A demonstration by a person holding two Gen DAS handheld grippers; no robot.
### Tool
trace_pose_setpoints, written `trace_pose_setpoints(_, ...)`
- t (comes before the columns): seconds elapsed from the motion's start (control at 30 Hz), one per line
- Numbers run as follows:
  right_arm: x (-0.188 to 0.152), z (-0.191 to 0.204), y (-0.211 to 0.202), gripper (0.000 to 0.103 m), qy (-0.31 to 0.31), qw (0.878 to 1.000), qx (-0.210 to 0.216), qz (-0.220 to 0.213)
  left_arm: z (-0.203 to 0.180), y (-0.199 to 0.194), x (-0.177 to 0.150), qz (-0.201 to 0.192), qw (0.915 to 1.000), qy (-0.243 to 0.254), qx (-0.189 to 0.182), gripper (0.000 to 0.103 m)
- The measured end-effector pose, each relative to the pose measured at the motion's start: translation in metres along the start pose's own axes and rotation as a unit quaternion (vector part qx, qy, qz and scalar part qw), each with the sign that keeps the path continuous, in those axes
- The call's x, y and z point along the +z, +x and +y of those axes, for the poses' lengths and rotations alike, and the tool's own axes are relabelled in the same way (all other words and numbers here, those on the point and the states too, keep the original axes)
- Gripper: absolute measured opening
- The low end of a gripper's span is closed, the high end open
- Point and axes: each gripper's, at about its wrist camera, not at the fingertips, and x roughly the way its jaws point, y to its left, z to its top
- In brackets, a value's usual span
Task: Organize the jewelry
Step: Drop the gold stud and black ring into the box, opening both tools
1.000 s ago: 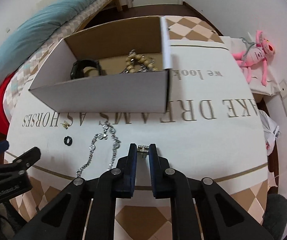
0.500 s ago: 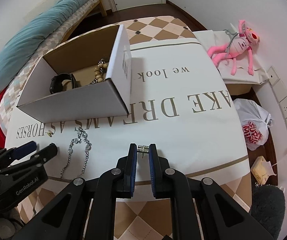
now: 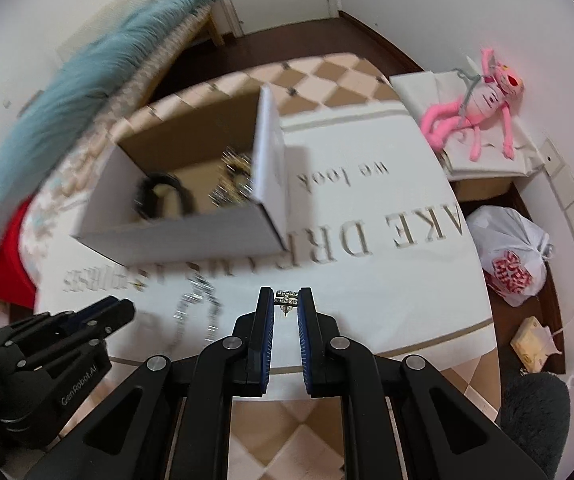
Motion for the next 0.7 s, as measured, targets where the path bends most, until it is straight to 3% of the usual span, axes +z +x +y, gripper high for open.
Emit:
trace_pose_setpoints(0.17, 0.032, 0.017, -0.028, 0.012, -0.001, 0.998, 0.052, -0.023, 0.01, -0.033, 0.047, -0.023, 0.9984, -0.015, -0.049, 0.01)
trace_pose_setpoints(0.27, 0.058, 0.028, -0.028, 0.012, -0.008, 0.997, 0.071, -0.027, 0.011, -0.031, 0.073, -0.028, 0.9982, -0.013, -0.051, 0.011)
trace_pose_setpoints(0.43, 0.089, 0.037, 0.002, 0.013, -0.012, 0.996, 0.086, 0.022, 0.019, -0.011, 0.101, 0.004, 0.9987, -0.023, -0.045, 0.014)
trace_pose_setpoints(0.47, 0.093, 0.036, 0.008, 0.013, -0.012, 0.995, 0.092, 0.036, 0.022, -0.009, 0.102, 0.009, 0.9988, -0.032, -0.036, 0.02)
trace_pose_setpoints(0.5, 0.096, 0.034, 0.015, 0.015, -0.004, 0.994, 0.097, 0.053, 0.027, -0.007, 0.106, 0.012, 0.9989, -0.038, -0.026, 0.04)
trace_pose_setpoints(0.57, 0.098, 0.029, 0.021, 0.02, 0.01, 0.992, 0.103, 0.067, 0.034, -0.011, 0.103, 0.003, 0.9984, -0.051, -0.022, 0.069)
trace_pose_setpoints(0.7, 0.097, 0.019, 0.015, 0.022, 0.02, 0.994, 0.092, 0.055, 0.051, -0.018, 0.099, -0.007, 0.9974, -0.072, -0.005, 0.072)
